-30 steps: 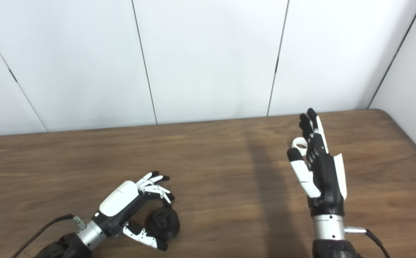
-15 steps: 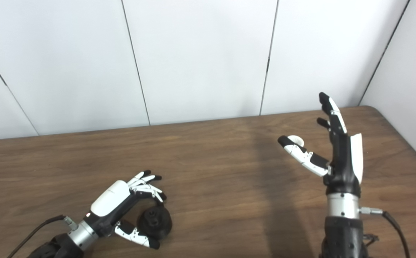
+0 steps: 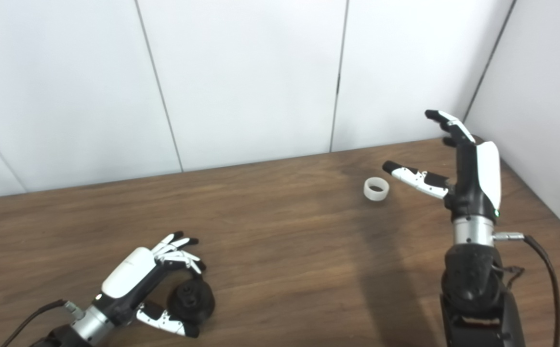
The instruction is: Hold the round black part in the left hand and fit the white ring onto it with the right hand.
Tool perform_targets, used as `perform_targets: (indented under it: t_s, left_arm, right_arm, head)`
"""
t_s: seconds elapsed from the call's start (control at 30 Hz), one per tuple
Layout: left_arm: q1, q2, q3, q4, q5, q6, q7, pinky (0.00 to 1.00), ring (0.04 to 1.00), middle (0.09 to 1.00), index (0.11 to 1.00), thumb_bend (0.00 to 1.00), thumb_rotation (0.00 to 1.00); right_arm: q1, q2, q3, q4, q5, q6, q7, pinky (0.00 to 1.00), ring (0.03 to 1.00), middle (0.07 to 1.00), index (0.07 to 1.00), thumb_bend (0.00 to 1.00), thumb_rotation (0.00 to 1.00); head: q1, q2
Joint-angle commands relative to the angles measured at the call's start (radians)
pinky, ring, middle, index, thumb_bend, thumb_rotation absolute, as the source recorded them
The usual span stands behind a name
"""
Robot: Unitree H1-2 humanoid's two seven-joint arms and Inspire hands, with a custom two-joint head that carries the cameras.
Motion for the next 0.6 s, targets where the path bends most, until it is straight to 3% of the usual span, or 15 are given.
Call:
perform_targets:
  t_s: [0.0,0.23,0.43,0.57]
  left_arm:
    - [-0.007,0.023,-0.004,0.019,-0.018,0.013,0.022,1.00,0.923,0.701,0.482,0.52,0.06]
    - [-0.009,0.026,-0.007,0.028,-0.026,0.013,0.035,1.00,0.918,0.703,0.482,0.52,0.06]
    - [-0.017,0.040,-0.026,0.041,-0.029,0.013,0.067,1.00,0.922,0.704,0.482,0.52,0.06]
    - [-0.020,0.050,-0.032,0.037,-0.035,0.013,0.068,1.00,0.923,0.707,0.483,0.52,0.06]
  right_arm:
    - [-0.046,-0.050,-0.004,0.003,0.012,-0.026,0.007,0.75,0.852,0.839,0.766,0.73,0.28]
    - [-0.054,-0.129,0.021,0.052,0.029,-0.004,0.077,0.81,0.886,0.860,0.734,0.78,0.32]
    - [-0.050,-0.162,0.054,0.096,0.018,-0.009,0.097,0.82,0.885,0.863,0.708,0.82,0.27]
    - [-0.054,-0.191,0.081,0.142,0.007,-0.047,0.104,0.79,0.870,0.857,0.708,0.84,0.28]
  head:
    - [0.000,0.001]
    - [-0.021,-0.009]
    - [-0.044,-0.016]
    - [-0.047,-0.017]
